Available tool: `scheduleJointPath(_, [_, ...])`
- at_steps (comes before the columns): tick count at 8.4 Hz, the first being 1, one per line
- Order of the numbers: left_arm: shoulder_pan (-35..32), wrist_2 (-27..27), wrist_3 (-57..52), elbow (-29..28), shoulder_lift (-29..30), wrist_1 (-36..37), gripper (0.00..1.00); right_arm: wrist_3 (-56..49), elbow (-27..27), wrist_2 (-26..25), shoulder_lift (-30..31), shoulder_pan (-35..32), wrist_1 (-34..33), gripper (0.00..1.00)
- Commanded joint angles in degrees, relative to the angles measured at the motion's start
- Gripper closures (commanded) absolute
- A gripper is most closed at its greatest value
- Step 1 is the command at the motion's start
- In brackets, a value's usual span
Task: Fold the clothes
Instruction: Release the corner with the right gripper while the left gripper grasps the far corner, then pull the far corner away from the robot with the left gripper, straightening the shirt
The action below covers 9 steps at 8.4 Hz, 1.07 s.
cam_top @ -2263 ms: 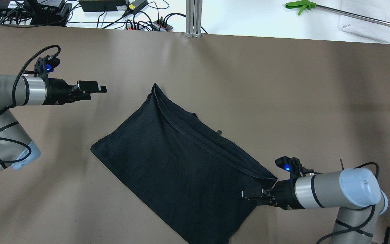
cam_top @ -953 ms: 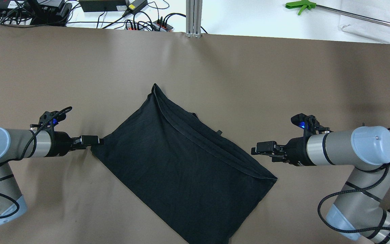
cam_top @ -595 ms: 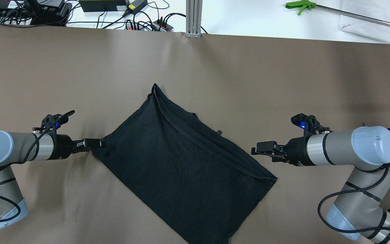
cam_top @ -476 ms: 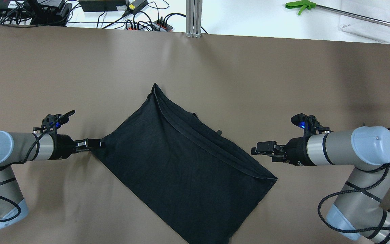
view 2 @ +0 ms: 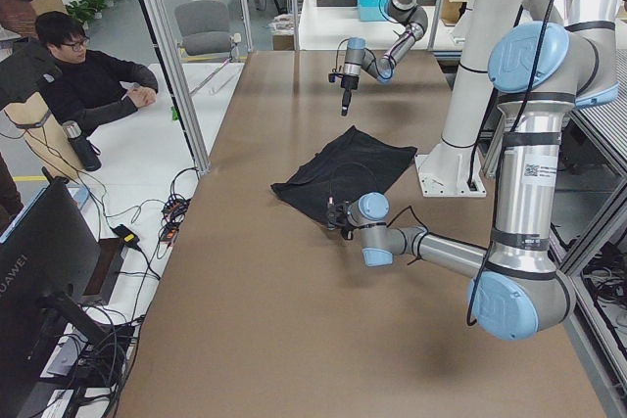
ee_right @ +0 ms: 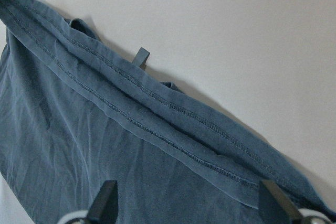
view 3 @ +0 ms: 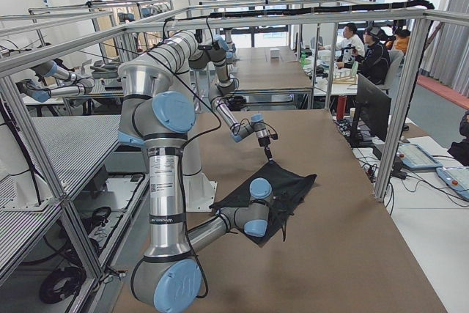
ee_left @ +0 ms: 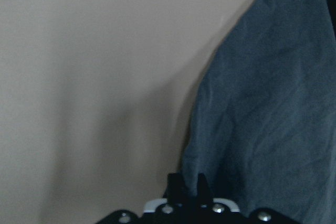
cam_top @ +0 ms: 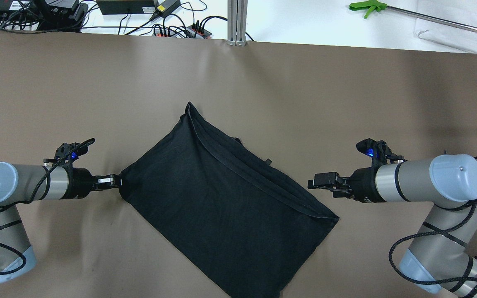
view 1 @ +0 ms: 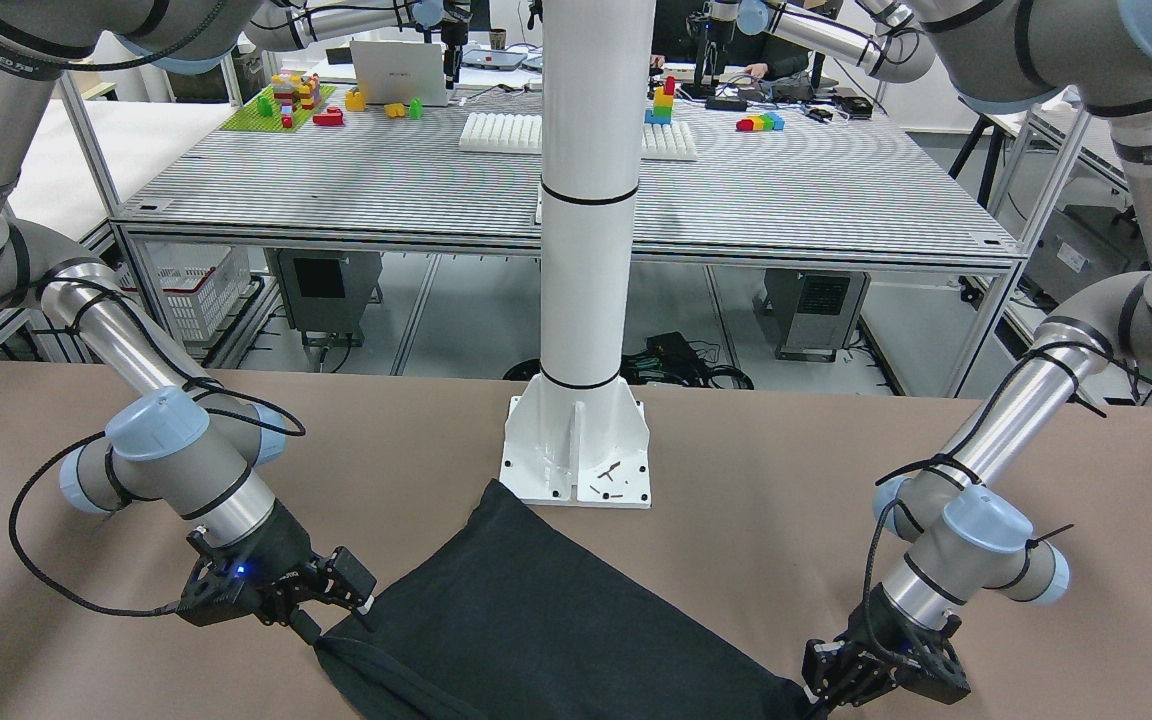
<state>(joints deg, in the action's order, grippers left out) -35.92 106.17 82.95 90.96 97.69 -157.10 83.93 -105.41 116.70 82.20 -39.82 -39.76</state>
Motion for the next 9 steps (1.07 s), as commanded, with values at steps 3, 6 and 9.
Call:
scheduleJointPath(3, [-5.19,6.05,0.02,1.5,1.44,4.76,1.0,0.0,0.03,-0.07,-0.02,-0.08,0.03,0.06])
scheduleJointPath(6, [-9.68,5.1,-4.42,0.8,10.38,18.7,1.0,0.09,0.03,-0.33,0.07,-0.08,0.12,0.06])
scheduleJointPath(9, [-11.36,-1.92,-11.3,-8.73,26.88,34.39,1.0,0.09,-0.06,-0.33,0.07,-0.69,0.21,0.06])
